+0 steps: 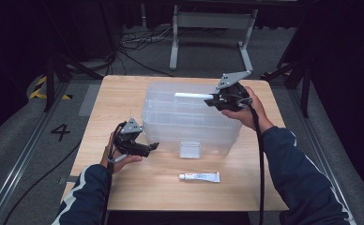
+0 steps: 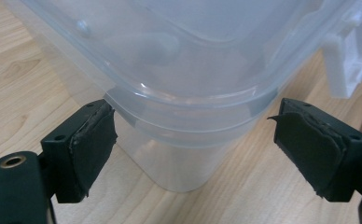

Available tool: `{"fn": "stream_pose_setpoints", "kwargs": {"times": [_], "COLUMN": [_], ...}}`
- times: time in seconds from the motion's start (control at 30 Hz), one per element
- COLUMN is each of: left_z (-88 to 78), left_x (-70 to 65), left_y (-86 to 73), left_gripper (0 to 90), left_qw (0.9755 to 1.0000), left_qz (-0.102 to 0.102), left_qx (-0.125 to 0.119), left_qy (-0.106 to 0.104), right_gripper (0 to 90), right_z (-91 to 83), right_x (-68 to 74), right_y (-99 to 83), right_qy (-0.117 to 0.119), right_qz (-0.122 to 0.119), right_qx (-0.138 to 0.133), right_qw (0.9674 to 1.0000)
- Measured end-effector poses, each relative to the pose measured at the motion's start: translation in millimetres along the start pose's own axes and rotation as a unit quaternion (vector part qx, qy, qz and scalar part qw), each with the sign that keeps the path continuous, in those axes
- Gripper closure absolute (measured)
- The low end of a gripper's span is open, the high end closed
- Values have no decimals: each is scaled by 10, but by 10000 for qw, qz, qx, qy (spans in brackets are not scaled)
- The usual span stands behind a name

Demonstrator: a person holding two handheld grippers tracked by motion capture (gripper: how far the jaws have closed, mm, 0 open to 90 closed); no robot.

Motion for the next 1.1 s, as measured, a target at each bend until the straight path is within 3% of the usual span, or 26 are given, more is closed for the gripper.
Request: {"fn": "stream_pose_setpoints", "kwargs": {"times": [0.33,0.67,1.1], "left_z": [-23,-67,-334], "left_x": [-39,-44,-46], "left_y": [3,-18,-2], "left_gripper": [203,271,387], "left_qw": [9998,9997,9984], "left_qz": [175,213,129], "left_qx": [-18,-14,-480], "left_qy": [57,115,275], "right_gripper": [750,746,739], "right_z": [-26,-31,-40], "right_x": [-46,-61,-86], "right_y": [-40,-34,19], "right_qy": [-87,-140,-237], "right_qz": [95,169,267], "right_qx": [-58,-109,-67], "right_qw": [9999,9997,9993]}}
Point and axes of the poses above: each handheld gripper's, and its own axes: z roughly forward along the jaws, y roughly out of its top, x roughly to its left, the point moved 1 cm from there along z, roughly forward along the jaws, and after that the axes turned 2 degrees about -z, right-handed, at the moved point
